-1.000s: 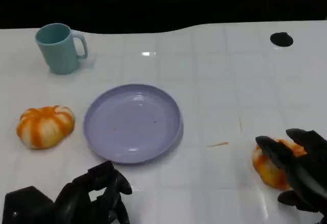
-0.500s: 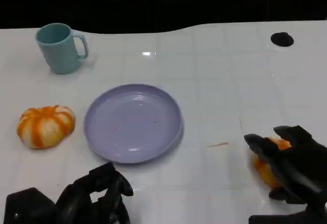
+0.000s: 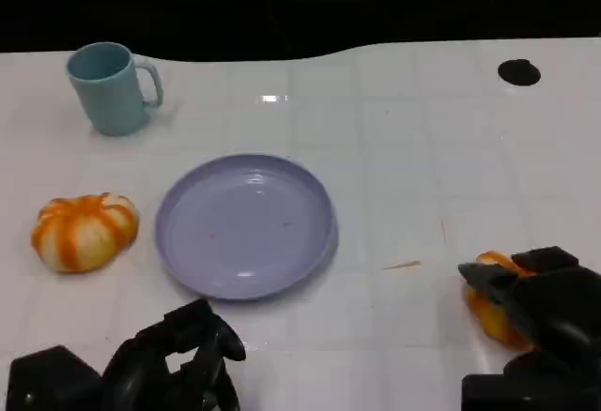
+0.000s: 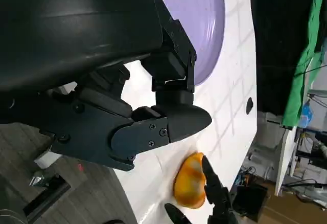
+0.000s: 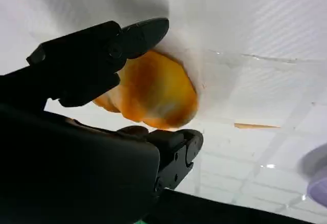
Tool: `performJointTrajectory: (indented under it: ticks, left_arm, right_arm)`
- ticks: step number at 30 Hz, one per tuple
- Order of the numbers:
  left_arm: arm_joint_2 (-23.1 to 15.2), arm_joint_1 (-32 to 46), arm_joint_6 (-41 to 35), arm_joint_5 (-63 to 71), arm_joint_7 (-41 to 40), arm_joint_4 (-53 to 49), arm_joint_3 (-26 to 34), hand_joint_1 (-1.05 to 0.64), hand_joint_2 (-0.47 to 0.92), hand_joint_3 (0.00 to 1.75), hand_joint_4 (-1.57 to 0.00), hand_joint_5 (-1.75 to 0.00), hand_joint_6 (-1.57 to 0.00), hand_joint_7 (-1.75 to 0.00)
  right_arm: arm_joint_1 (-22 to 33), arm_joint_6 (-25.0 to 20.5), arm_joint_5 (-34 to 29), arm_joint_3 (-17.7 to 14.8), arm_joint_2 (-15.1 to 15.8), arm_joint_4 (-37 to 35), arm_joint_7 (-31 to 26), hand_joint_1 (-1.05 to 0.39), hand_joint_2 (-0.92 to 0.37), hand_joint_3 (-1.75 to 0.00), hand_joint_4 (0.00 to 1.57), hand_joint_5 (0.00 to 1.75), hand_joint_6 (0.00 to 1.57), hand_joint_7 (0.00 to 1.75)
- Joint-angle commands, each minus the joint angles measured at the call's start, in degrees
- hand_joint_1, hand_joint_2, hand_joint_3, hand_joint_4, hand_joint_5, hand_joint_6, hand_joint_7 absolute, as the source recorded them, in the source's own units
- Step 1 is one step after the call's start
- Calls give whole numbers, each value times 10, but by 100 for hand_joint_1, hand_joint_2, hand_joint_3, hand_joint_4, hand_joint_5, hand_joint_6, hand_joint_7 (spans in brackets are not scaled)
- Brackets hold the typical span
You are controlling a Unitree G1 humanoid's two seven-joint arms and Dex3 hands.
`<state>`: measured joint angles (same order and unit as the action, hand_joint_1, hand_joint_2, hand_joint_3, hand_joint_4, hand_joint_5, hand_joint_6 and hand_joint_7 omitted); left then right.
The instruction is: Grasp the bread from the table and place it into the plate.
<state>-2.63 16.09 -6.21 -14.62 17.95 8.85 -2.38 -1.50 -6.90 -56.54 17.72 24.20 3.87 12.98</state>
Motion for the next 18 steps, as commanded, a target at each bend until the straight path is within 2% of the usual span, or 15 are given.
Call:
performJointTrajectory:
  ticks: [1,8,15,18]
  left_arm:
    - [-5,3,0,-3,-1,7,5,-72,88,61,-84,-175,-69,-152]
    - [-5,5,-1,-2,-3,10,4,-73,90,55,-84,-175,-71,-148]
    - [-5,6,4,3,-3,10,3,-73,92,54,-84,-175,-71,-148]
    - [-4,7,4,2,-3,11,3,-73,92,53,-84,-175,-71,-149]
  right_arm:
    - [-10,-11,14,-6,15,-2,15,-31,-77,0,13,29,32,1]
    - [-47,-26,21,3,12,-45,32,-29,-78,0,21,18,35,1]
    - [-89,-34,18,23,6,-114,8,-31,-79,0,27,13,37,1]
    - [-99,-28,23,29,7,-139,-11,-29,-81,-1,33,13,43,3]
